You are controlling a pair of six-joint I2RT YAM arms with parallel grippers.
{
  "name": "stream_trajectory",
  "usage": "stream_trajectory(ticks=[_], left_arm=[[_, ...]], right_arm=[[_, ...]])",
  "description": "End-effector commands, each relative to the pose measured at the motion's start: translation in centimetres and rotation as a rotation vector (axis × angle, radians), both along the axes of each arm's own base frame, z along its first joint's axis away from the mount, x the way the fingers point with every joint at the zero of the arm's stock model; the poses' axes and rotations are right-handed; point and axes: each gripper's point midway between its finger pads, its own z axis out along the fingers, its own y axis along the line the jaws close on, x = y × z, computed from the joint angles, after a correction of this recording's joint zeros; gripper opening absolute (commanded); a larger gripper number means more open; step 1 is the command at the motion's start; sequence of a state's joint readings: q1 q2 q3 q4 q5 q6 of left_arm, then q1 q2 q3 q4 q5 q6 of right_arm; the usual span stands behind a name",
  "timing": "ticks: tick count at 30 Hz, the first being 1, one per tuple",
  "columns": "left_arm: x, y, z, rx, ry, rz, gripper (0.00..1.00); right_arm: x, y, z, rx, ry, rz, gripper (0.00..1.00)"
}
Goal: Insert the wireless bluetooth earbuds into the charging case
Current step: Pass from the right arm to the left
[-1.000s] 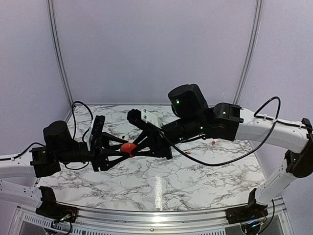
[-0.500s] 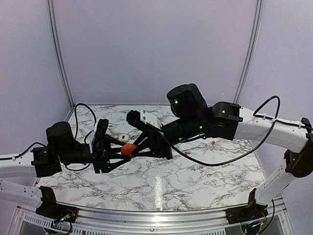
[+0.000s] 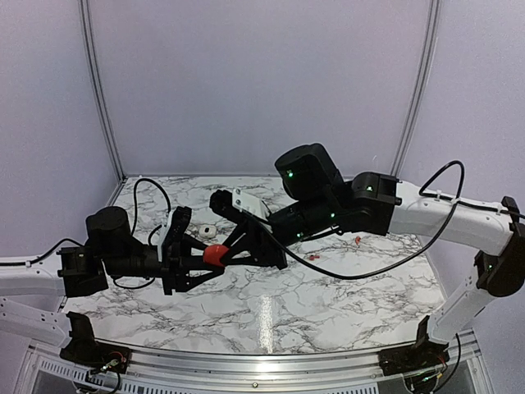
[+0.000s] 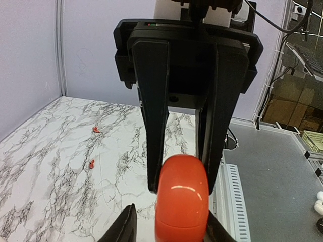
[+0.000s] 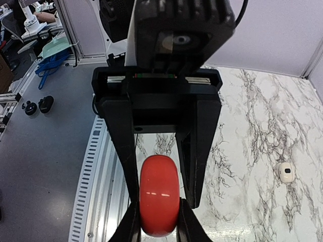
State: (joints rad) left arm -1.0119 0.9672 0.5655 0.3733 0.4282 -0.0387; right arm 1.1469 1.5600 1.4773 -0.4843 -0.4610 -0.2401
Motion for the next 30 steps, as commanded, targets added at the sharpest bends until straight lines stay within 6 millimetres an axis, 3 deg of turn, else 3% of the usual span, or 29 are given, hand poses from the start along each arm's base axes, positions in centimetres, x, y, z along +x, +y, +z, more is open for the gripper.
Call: stream_trajectory(ticks=[1,5,16,17,20,22,30], left_arm=[[-0.1,-0.2,1.8,-0.032,-0.028,-0.002,0.43],[-0.1,-0.2,1.9,-0.034,-0.028,-0.002,0.42],[-0.6,0.1,1.8,-0.037,-0.035,-0.013,0.12],[-0.6,0.1,1.8,-0.038,-0.035,-0.013,0.11],[-0.6,0.1,1.8,-0.037,-0.042,-0.015,0.07],[-0.6,0.1,1.9,-0.040,-0.048,-0.013,0.06],[-1.3,0.3,2.4,-0.059,-0.071,-0.029,0.04]], right_arm=[[0.3,0.3,1.0,0.015,-0.025,-0.004,0.08],[0.3,0.3,1.2,0.018,-0.028,-0.006,0.07],[0.2,0.3,1.1,0.019,-0.022,0.001,0.08],[0.1,0.3,1.2,0.024,-0.017,0.005,0.10],[0.1,0.3,1.9,0.048,-0.012,0.005,0.36],[0.2,0.4,2.5,0.069,-0.007,-0.005,0.45],[1.5,0.5,2.8,0.089,-0.005,-0.054,0.46]])
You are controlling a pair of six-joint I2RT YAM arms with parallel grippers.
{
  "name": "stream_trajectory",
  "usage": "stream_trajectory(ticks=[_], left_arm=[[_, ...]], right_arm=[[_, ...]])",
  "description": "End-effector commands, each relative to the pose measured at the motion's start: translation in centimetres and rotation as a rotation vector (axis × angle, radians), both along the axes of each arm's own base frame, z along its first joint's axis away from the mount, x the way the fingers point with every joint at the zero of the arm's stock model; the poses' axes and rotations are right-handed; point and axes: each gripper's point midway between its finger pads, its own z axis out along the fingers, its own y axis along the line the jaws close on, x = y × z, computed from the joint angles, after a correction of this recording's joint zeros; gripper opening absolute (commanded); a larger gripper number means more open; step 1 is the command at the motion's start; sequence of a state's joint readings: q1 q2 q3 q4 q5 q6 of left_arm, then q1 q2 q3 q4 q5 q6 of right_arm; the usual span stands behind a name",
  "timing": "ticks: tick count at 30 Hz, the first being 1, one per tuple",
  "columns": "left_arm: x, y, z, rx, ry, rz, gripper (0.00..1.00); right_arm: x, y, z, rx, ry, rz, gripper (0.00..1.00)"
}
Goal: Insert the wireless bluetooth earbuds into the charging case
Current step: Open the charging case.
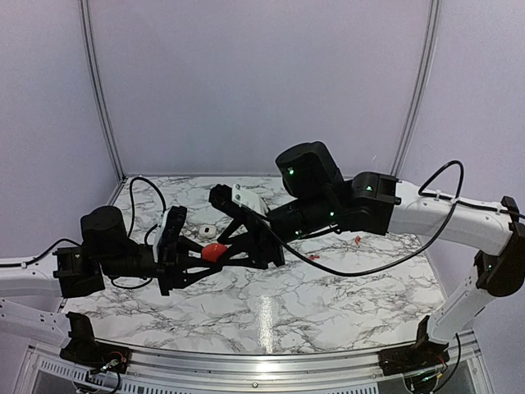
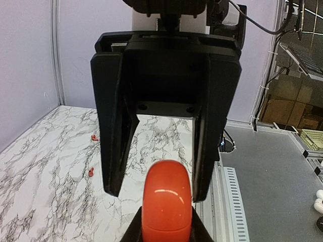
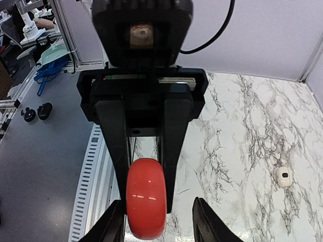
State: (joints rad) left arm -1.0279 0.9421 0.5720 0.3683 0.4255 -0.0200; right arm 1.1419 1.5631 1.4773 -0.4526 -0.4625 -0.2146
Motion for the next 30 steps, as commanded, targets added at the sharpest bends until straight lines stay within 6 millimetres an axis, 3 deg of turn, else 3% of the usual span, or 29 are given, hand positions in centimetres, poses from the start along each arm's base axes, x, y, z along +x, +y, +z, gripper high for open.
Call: stream_trajectory(ticks=[1,10,21,27,30], left_arm=[[-0.7,0.3,1.4,-0.041,-0.039,-0.015,0.03],[-1.2,0.4,1.2,-0.038,-0.086,-0.024,0.02],[-1.3,0.3,0.9,-0.031,-0.103,-0.022,0.01],[-0.5,0.3,1.0,-0.040,-0.082,0.028,0.00],[0.2,0.2,0.5,-0.032,-0.057,0.059,0.00]], right_arm=[[1.4,0.1,2.4,0.065,-0.017,-0.049,0.45],[3.3,-0.7,4.2,0.129,0.029,-0.084,0.45],[4.3,-1.4,4.9,0.170,0.087,-0.090,0.46],[4.3,-2.1,4.9,0.177,0.084,-0.086,0.49],[4.7,-3.5,5.7,0.215,0.073,-0.125,0.51]])
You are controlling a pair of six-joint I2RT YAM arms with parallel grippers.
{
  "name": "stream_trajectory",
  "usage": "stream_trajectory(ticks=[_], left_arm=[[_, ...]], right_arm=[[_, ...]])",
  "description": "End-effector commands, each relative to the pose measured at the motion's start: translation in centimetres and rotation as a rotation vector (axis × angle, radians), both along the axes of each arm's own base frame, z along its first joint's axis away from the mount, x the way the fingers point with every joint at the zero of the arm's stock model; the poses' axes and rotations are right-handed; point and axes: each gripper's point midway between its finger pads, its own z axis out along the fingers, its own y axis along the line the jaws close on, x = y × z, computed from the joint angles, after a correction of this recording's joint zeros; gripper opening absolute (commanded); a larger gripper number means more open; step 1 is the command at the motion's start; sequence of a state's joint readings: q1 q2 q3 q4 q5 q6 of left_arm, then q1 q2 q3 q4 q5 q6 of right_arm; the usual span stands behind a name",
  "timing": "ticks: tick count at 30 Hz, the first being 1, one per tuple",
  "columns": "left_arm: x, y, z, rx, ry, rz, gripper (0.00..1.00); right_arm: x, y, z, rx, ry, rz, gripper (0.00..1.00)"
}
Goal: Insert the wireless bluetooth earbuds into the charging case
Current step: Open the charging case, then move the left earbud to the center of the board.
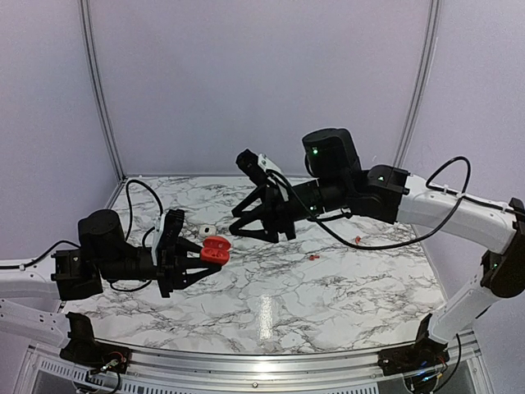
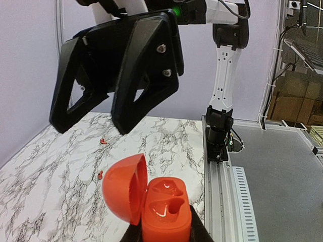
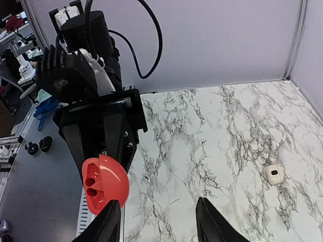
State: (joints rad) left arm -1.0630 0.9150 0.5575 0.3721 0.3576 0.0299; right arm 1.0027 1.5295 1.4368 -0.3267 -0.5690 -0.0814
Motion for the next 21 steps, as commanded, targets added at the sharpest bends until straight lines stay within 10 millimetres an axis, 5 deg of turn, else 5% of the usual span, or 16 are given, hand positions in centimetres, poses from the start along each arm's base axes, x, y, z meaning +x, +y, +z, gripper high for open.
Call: stream_trajectory(ticks=[1,6,11,14,21], left_arm=[[0.6,0.0,0.0,-0.025,0.009,0.035,0.00],[0.7,0.0,-0.2,-0.055,0.045,0.048,0.00],[0.7,-0.2,-0.6,-0.053,0.057,0.037,0.00],[0.5,-0.4,-0.9,-0.046,0.066,0.023,0.00],[0.3,-0.3,-1.0,-0.048,0.070,0.015,0.00]], right_arm=[[0.6,-2.5,3.3,0.106,-0.030,-0.055,0.53],[5.1,-7.3,1.0,0.085,0.047,-0.212,0.61],[12.3,-12.8,-6.9,-0.210,0.063,-0.469,0.57],[14.9,-15.1,-10.4,-0.354,0.087,-0.576,0.56],[15.5,-17.7,-20.1,-0.656,0.190,-0.614,0.54]])
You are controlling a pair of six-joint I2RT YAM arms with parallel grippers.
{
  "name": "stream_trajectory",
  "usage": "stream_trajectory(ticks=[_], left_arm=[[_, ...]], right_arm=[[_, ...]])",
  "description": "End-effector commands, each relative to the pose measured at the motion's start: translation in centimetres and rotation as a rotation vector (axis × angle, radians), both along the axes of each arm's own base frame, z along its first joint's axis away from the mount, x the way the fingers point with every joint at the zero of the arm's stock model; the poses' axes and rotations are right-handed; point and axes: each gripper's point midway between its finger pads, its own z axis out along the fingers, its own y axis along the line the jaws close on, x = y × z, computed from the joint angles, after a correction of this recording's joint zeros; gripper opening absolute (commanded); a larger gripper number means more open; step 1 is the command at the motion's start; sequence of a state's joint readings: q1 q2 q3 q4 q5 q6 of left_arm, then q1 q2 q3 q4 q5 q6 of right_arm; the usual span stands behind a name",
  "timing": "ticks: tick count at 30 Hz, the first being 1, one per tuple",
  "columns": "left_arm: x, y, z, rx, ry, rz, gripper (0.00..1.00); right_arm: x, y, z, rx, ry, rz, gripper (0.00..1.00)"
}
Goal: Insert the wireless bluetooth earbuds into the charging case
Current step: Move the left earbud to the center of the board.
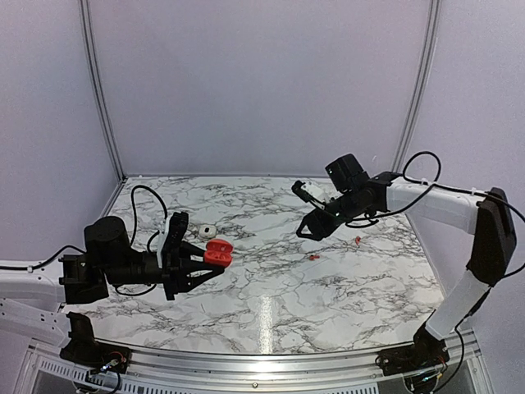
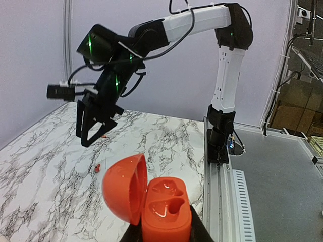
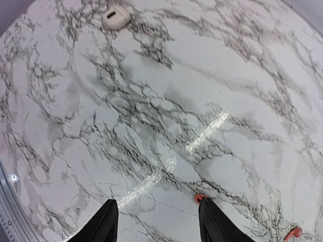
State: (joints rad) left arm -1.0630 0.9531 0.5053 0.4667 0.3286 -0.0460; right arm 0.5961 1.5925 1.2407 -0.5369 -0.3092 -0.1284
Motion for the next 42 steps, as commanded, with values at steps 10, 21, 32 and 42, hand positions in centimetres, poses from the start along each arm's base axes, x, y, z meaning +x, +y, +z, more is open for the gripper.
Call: stream_trajectory(ticks=[10,21,32,42], left_arm=[[-0.5,-0.2,0.4,-0.031,0.008,-0.031,0.00],[-0.4,-0.3,0.6,-0.030,0.003,-0.029,0.00],[-0.3,-0.2,0.9,-0.037,-0.004,-0.020,0.00],[0.0,0.0,1.1,-0.036,-0.023,0.000,0.00]], right_arm=[[1.1,-4.3,-10.5,-0.397,0.128,-0.043,0.53],[3.0,-5.6,-12.5,-0.497,0.083,-0.090,0.51],[4.8,-5.0,-12.7,-0.493,0.046,-0.123,0.42],[6.0,-4.9,-12.7,-0.508,0.056,-0.155,0.29]])
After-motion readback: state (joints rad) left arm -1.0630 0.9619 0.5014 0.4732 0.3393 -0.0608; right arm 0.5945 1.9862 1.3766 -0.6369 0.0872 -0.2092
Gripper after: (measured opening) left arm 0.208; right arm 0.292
